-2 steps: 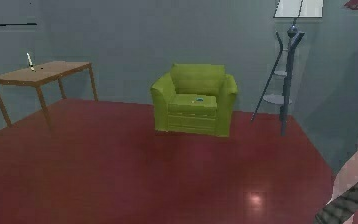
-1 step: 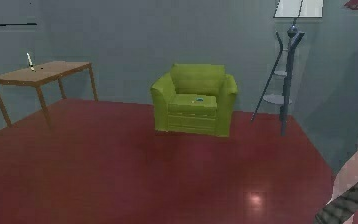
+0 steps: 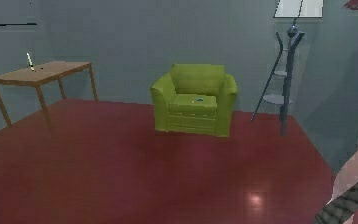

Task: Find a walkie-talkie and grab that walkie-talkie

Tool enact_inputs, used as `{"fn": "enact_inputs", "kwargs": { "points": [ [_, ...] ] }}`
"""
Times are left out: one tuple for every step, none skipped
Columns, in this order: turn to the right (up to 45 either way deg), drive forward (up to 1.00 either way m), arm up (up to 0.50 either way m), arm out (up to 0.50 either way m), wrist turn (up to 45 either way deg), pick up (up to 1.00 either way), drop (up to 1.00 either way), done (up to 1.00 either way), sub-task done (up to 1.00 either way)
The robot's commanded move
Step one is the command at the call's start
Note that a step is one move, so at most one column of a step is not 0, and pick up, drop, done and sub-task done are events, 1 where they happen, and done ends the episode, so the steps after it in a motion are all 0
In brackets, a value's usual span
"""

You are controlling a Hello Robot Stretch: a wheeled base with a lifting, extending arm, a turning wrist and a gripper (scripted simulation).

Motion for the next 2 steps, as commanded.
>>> {"fn": "enact_inputs", "kwargs": {
  "points": [
    [0.0,0.0,0.0,0.0,45.0,0.0,0.0,0.0,0.0],
    [0.0,0.0,0.0,0.0,45.0,0.0,0.0,0.0,0.0]
  ]
}}
